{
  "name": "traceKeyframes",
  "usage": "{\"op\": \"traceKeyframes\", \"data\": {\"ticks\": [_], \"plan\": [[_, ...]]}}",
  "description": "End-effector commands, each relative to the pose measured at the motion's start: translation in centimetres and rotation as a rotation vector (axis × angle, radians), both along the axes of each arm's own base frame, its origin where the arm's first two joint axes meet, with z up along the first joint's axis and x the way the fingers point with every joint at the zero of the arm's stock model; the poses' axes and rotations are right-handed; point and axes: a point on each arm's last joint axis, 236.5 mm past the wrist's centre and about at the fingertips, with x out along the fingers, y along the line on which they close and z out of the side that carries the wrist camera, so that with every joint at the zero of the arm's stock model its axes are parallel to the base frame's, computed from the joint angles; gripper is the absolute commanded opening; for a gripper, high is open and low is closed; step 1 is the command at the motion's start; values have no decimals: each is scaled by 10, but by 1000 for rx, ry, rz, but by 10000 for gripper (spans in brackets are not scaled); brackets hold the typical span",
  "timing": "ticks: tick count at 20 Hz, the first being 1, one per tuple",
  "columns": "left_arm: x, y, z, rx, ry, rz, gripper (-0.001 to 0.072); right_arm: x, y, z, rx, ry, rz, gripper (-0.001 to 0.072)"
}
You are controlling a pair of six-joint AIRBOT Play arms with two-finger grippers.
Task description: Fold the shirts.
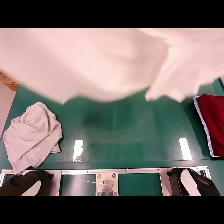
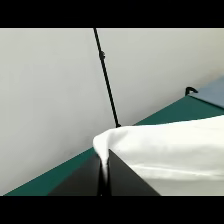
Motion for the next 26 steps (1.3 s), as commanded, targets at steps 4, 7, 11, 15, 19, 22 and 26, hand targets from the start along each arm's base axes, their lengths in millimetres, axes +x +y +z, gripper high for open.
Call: {"op": "traceKeyframes", "data": {"ticks": [4,7,11,15,19,22,26], "plan": [[93,5,-86,93,222,92,24,33,5,-79,131,180,83,14],[184,-21,-197,101,476,49,24,85,8,-189,245,369,123,15],[287,-79,-359,-36,742,-82,24,145,-17,-357,396,593,-28,15],[342,-98,-485,-197,887,-64,26,171,-38,-480,479,813,-133,14],[341,-99,-509,-217,949,-65,720,187,-44,-507,504,873,-140,90],[317,-85,-462,-174,1009,-165,708,182,-69,-475,442,898,-95,373],[261,-5,-429,-96,1251,-124,707,130,-129,-464,423,1038,-128,370]]}}
